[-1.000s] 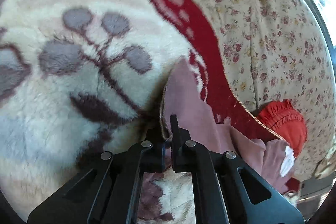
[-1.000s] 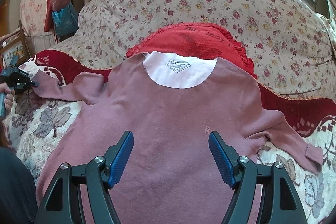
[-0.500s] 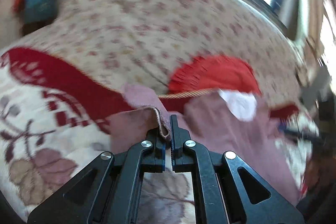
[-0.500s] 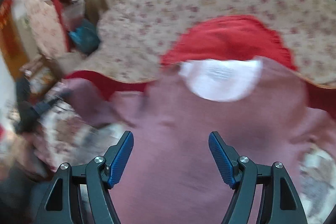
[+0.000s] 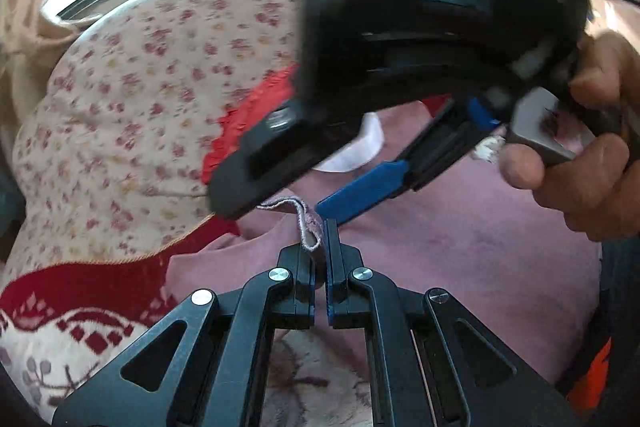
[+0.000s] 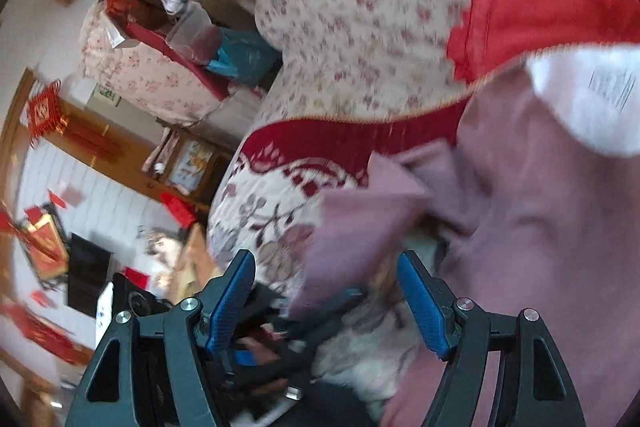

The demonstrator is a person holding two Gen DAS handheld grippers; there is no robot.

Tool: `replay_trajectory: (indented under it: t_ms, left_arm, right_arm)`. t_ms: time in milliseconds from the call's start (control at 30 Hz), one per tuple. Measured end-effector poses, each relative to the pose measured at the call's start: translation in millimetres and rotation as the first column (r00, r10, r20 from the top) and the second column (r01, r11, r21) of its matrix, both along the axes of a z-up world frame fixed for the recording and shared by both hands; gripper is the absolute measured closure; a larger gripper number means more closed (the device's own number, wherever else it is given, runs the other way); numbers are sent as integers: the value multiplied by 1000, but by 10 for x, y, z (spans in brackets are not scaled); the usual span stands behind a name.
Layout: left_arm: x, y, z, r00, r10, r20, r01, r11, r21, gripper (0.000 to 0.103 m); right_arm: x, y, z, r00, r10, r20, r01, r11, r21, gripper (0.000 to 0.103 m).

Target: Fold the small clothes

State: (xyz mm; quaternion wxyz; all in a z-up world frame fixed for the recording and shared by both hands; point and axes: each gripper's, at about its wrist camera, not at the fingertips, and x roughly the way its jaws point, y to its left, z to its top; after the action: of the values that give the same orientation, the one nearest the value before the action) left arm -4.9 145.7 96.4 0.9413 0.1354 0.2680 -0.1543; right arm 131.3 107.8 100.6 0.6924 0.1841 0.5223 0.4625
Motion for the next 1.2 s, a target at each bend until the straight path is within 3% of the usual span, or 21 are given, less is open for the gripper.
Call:
replay_trajectory:
  t_ms: [133, 267, 433, 533, 567, 600, 667, 800, 867, 933, 1067, 1200]
  left_arm:
    - [5, -211, -110, 999, -49, -1, 49, 991, 123, 101]
    - [34, -318, -211, 997, -76, -15, 77, 983, 168, 101]
    - [78, -383, -260, 995, -100, -28, 103, 981, 163, 101]
    - [89, -435, -293, 994, -106, -41, 112, 978, 174, 100]
    - [117, -419, -303, 994, -103, -46, 109, 978, 176, 100]
    - [135, -410, -315, 995, -92, -47, 99, 979, 178, 100]
    - [148, -354, -330, 996, -69, -60, 79, 982, 169, 100]
    - [84, -65, -363, 997, -14, -76, 21, 995, 92, 90]
    - [68, 162, -447, 994, 5, -112, -1, 999, 33, 88]
    - [88, 345, -552, 989, 39, -144, -39, 999, 1, 88]
    - [209, 606, -694, 975, 105, -198, -118, 991, -59, 88]
    - [388, 771, -674, 958, 234, -164, -250, 964, -86, 88]
  right_arm:
    - [59, -97, -47, 999, -33, -37, 32, 999, -17, 31]
    - [90, -245, -167, 995, -78, -68, 72, 994, -88, 32]
    - [145, -393, -343, 987, -138, -87, 119, 974, -193, 51]
    - [177, -427, -383, 986, -134, -100, 113, 975, -190, 68]
    - [177, -431, -374, 987, -133, -91, 114, 975, -191, 80]
    - [175, -423, -350, 988, -132, -77, 115, 974, -195, 95]
    - [179, -427, -315, 990, -138, -43, 126, 970, -210, 100]
    - [237, -416, -162, 988, -123, 91, 143, 956, -257, 101]
    - [268, -408, 12, 973, -95, 209, 156, 942, -298, 101]
    - [320, -442, 220, 956, -78, 282, 158, 948, -277, 101]
    - [456, -522, 552, 926, -82, 369, 180, 953, -242, 101]
    - [628, -605, 718, 909, -119, 400, 231, 942, -244, 101]
